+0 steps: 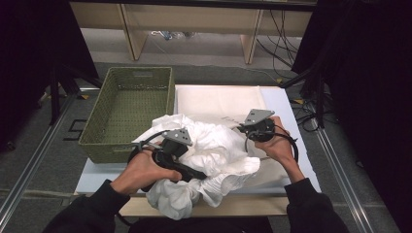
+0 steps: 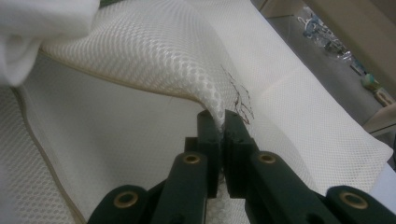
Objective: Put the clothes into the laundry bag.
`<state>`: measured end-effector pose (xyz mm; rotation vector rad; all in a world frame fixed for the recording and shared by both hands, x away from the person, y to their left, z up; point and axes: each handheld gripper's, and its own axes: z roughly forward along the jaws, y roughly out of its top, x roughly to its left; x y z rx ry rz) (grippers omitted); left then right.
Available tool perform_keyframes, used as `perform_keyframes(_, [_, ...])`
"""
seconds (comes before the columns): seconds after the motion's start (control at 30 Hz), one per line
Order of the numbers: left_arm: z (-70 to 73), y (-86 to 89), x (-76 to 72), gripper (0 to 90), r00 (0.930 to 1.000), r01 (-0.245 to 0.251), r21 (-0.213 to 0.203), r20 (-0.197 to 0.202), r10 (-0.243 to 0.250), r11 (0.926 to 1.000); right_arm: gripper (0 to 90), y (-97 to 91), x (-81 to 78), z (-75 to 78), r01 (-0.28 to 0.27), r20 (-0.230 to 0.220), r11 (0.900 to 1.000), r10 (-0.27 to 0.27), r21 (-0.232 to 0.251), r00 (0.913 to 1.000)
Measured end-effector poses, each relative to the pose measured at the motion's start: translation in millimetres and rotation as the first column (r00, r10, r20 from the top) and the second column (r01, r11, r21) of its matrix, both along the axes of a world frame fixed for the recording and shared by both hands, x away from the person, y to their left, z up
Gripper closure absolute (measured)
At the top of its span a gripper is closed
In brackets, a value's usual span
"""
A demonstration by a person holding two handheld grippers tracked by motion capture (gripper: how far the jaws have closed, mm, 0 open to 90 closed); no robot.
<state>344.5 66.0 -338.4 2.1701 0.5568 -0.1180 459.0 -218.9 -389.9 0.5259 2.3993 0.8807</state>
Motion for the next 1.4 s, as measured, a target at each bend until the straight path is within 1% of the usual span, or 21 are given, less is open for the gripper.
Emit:
perform_keyframes(0.1, [-12.8, -4.6, 1.7, 53.6, 0.9994, -0.011, -0.008, -0.033, 0.01, 0.9999, 88.2, -1.0, -0.9, 1.9, 0.011, -0.003, 0.9999, -0.011, 0.011, 0.9999])
perform_keyframes(0.13, [-16.1, -6.6, 2.3, 53.5, 0.9989, 0.004, -0.01, -0.046, -0.005, 0.9999, 88.2, -1.1, -0.2, 2.4, 0.0, 0.002, 1.0, 0.0, 0.006, 1.0])
perform_keyframes(0.2, [-21.1, -11.3, 2.3, 53.4, 0.999, 0.005, -0.003, -0.046, -0.005, 1.0, 88.2, -1.0, 0.3, 2.8, -0.007, 0.011, 0.9999, 0.007, 0.007, 0.9999])
perform_keyframes(0.27, [-27.5, -17.9, 4.6, 53.2, 0.999, 0.003, 0.008, -0.046, -0.003, 1.0, 88.3, -0.1, -1.3, 2.5, 0.008, 0.003, 0.9999, -0.008, 0.012, 1.0])
perform_keyframes(0.33, [-34.2, -24.1, 9.3, 52.9, 0.9988, -0.008, 0.026, -0.049, 0.009, 0.9996, 88.3, 0.3, -0.7, 3.5, -0.01, 0.006, 0.9999, 0.01, 0.005, 0.9999])
perform_keyframes(0.4, [-41.8, -31.7, 15.0, 52.5, 0.9988, -0.018, 0.061, -0.045, 0.021, 0.998, 88.4, 1.0, -2.4, 4.8, -0.007, 0.003, 1.0, 0.006, 0.004, 1.0])
perform_keyframes(0.53, [-59.0, -56.0, 27.7, 50.5, 0.9979, -0.056, 0.132, -0.024, 0.06, 0.9896, 88.5, 2.1, -6.2, 11.8, -0.02, 0.023, 0.9998, 0.02, -0.004, 0.9995])
perform_keyframes(0.57, [-59.0, -56.0, 27.7, 50.1, 0.9979, -0.056, 0.132, -0.024, 0.06, 0.9896, 88.5, 2.1, -6.2, 11.8, -0.02, 0.023, 0.9998, 0.02, -0.004, 0.9995])
perform_keyframes(0.6, [-60.2, -59.1, 31.5, 49.9, 0.9983, -0.057, 0.149, -0.004, 0.059, 0.9871, 88.6, 3.0, -12.0, 13.8, 0.016, -0.001, 0.9998, -0.016, 0.015, 0.9999])
perform_keyframes(0.63, [-60.0, -62.3, 35.3, 50.0, 0.9983, -0.058, 0.173, 0.02, 0.055, 0.9833, 88.6, 2.5, -10.3, 15.1, -0.006, 0.019, 1.0, 0.006, 0.008, 0.9998])
perform_keyframes(0.7, [-57.2, -67.7, 42.2, 50.0, 0.9953, -0.075, 0.215, 0.075, 0.061, 0.9738, 88.6, 2.3, -10.6, 16.0, -0.007, 0.021, 0.9999, 0.007, 0.009, 0.9998])
perform_keyframes(0.83, [-56.9, -75.0, 54.6, 50.4, 0.9911, -0.109, 0.229, 0.1, 0.088, 0.9672, 88.6, -0.2, -9.9, 19.5, -0.014, 0.032, 0.9999, 0.014, 0.005, 0.9994])
perform_keyframes(0.9, [-60.9, -76.2, 63.3, 50.4, 0.9902, -0.13, 0.223, 0.08, 0.115, 0.9661, 88.6, -1.1, -10.6, 20.6, 0.0, 0.029, 0.9999, 0.0, 0.012, 0.9996])
perform_keyframes(0.93, [-65.6, -77.4, 66.2, 50.1, 0.9873, -0.156, 0.196, 0.064, 0.146, 0.9683, 88.6, -1.8, -10.4, 21.1, -0.001, 0.026, 0.9999, 0.001, 0.015, 0.9997])
perform_keyframes(1.0, [-76.3, -77.8, 69.6, 48.6, 0.9866, -0.161, 0.194, 0.058, 0.153, 0.9677, 88.7, -3.1, -10.2, 21.6, 0.005, 0.027, 0.9998, -0.006, 0.019, 0.9996])
perform_keyframes(1.03, [-83.1, -77.8, 71.2, 47.5, 0.9875, -0.156, 0.212, 0.052, 0.149, 0.9647, 88.7, -3.3, -10.3, 21.7, 0.005, 0.025, 0.9998, -0.006, 0.02, 0.9997])
perform_keyframes(1.13, [-100.3, -81.1, 74.2, 44.5, 0.9831, -0.183, 0.206, 0.023, 0.182, 0.9614, 88.7, -2.1, -10.5, 20.8, 0.01, 0.014, 0.9996, -0.01, 0.028, 0.9999])
perform_keyframes(1.23, [-99.0, -84.1, 73.8, 37.5, 0.9786, -0.206, 0.184, 0.027, 0.204, 0.9611, 88.7, -2.9, -10.1, 21.0, 0.002, 0.015, 0.9997, -0.003, 0.024, 0.9999])
perform_keyframes(1.3, [-96.2, -82.9, 69.6, 29.9, 0.9821, -0.188, 0.176, 0.025, 0.187, 0.9662, 88.7, -4.2, -9.0, 21.0, -0.011, 0.02, 0.9998, 0.01, 0.019, 0.9998])
perform_keyframes(1.33, [-94.9, -83.4, 67.2, 26.8, 0.9841, -0.177, 0.176, 0.019, 0.177, 0.9684, 88.6, -4.6, -9.3, 20.6, 0.003, 0.016, 0.9998, -0.003, 0.02, 0.9999])
perform_keyframes(1.4, [-90.9, -85.1, 61.8, 18.7, 0.9835, -0.177, 0.151, -0.012, 0.181, 0.9726, 88.6, -5.0, -9.6, 20.0, 0.011, 0.007, 0.9997, -0.011, 0.02, 0.9999])
